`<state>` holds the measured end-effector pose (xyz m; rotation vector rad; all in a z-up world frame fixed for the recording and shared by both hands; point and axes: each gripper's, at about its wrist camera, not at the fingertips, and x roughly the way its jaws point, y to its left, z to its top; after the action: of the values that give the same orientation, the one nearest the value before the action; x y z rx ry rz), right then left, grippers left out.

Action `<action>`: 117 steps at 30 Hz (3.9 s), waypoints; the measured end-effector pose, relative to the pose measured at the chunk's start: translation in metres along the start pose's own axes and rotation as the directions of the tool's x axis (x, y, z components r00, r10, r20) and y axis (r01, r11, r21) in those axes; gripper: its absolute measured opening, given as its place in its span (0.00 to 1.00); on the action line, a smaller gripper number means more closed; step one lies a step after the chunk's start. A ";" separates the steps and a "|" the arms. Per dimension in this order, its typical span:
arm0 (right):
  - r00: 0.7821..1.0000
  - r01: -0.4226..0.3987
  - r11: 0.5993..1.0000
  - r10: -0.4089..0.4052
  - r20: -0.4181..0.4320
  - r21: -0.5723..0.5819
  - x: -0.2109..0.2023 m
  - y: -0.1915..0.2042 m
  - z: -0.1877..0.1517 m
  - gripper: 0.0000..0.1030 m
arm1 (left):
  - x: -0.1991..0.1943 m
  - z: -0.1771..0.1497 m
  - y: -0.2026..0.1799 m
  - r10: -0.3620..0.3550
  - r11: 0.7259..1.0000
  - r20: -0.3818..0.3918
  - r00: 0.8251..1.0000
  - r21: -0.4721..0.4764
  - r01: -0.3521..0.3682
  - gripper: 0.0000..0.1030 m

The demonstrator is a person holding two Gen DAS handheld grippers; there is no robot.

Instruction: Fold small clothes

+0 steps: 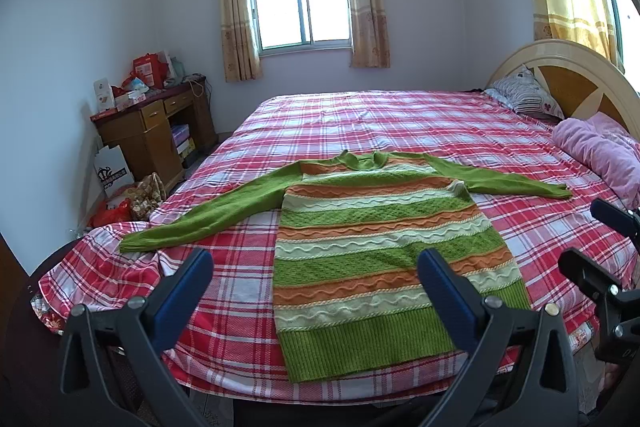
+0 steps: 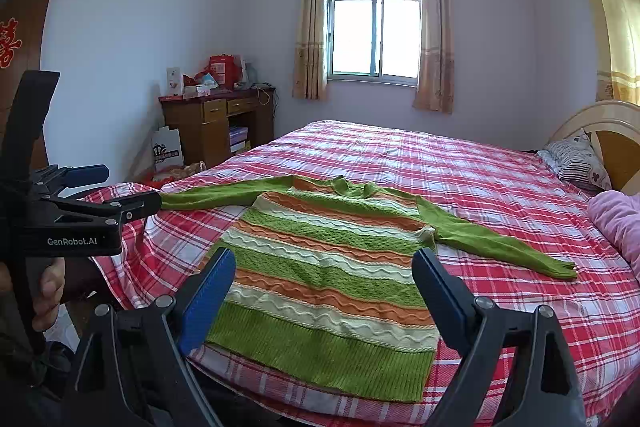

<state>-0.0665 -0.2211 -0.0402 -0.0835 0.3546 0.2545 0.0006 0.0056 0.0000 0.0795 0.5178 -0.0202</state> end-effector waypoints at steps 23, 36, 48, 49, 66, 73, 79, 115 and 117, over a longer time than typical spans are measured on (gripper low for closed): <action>1.000 -0.005 1.000 0.005 -0.003 0.000 0.001 0.002 -0.004 0.88 | 0.000 0.000 0.000 0.002 1.000 -0.002 1.000 0.000 -0.002 1.00; 1.000 -0.012 1.000 0.012 -0.009 0.004 0.004 0.004 -0.009 0.88 | 0.003 -0.005 0.002 0.002 1.000 -0.012 1.000 0.002 -0.002 1.00; 0.996 -0.029 0.998 0.034 -0.084 0.062 0.043 -0.034 -0.027 0.88 | 0.046 -0.014 0.000 -0.036 0.999 -0.083 0.996 -0.004 0.036 1.00; 0.996 -0.025 0.997 0.032 -0.088 0.073 0.047 -0.042 -0.030 0.88 | 0.051 -0.014 0.000 -0.035 0.999 -0.093 0.995 -0.003 0.035 1.00; 0.981 0.114 0.955 -0.063 -0.186 0.274 0.118 -0.167 -0.052 0.88 | 0.158 0.006 -0.030 -0.021 0.999 -0.187 0.982 0.039 0.029 1.00; 0.964 0.190 0.931 -0.116 -0.240 0.312 0.151 -0.224 -0.058 0.88 | 0.199 0.008 -0.042 0.016 0.998 -0.200 0.980 0.057 -0.005 1.00; 0.939 0.283 0.893 -0.184 -0.291 0.349 0.173 -0.282 -0.066 0.87 | 0.235 0.008 -0.052 0.047 0.996 -0.227 0.973 0.087 -0.028 1.00; 0.825 0.509 0.729 -0.260 -0.501 0.459 0.224 -0.513 -0.095 0.10 | 0.319 0.001 -0.034 0.135 0.991 -0.298 0.945 0.017 -0.136 1.00; 0.836 0.493 0.741 -0.258 -0.485 0.456 0.222 -0.507 -0.087 0.10 | 0.315 0.001 -0.033 0.122 0.992 -0.296 0.947 0.006 -0.126 1.00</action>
<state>0.2379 -0.6701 -0.1814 0.3917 0.7956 -0.3028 0.2735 -0.0270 -0.1577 0.1032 0.8127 0.1199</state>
